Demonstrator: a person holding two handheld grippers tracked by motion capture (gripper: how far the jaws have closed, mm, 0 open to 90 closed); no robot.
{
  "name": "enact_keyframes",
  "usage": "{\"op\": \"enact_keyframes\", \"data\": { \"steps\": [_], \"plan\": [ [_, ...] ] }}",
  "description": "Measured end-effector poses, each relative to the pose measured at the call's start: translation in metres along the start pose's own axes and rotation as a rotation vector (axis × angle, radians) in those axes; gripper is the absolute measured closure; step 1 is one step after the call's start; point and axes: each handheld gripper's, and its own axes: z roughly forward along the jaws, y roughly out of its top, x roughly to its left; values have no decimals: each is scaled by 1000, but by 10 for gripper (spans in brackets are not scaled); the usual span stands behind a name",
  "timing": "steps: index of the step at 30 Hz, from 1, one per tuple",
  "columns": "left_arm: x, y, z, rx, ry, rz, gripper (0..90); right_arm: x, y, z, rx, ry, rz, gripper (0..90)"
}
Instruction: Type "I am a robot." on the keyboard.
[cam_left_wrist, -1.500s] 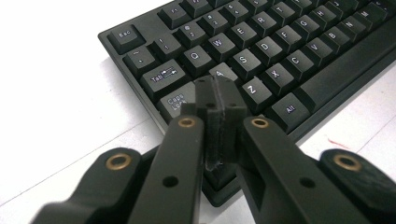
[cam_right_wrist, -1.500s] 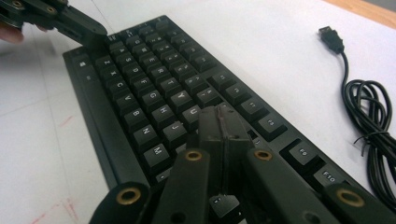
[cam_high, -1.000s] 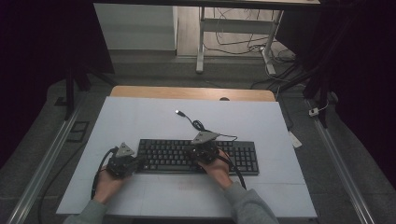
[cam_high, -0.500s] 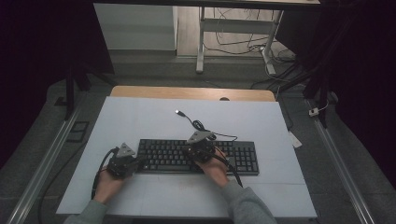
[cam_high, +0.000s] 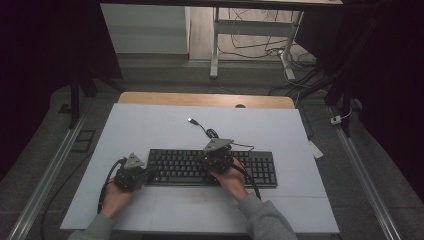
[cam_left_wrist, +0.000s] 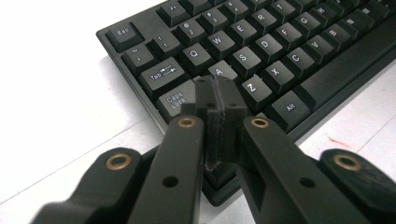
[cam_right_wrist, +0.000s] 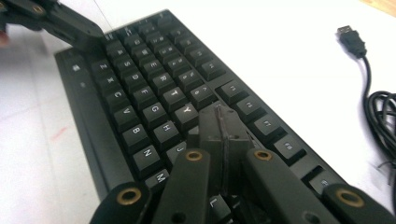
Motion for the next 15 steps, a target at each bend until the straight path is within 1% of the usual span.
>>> {"op": "enact_keyframes", "data": {
  "steps": [5,7,9,10,11,12,15],
  "plan": [
    [0,0,-2,-19,-2,-3,885,-5,-4,-17,-37,8,30,897],
    [-1,1,-4,-34,-4,-4,878,-6,-6,-23,-41,7,33,897],
    [-1,1,-6,-48,-12,-7,848,-7,-9,-28,-47,2,32,894],
    [-1,1,-6,-56,-17,-10,827,-8,-11,-31,-50,1,32,867],
    [-1,1,-7,-62,-18,-13,782,-9,-13,-35,-55,-5,40,800],
    [-1,1,-8,-68,-20,-15,782,-9,-13,-35,-55,-5,40,800],
    [-1,1,-8,-74,-19,-24,699,-10,-18,-41,-70,-16,47,716]
  ]
}}
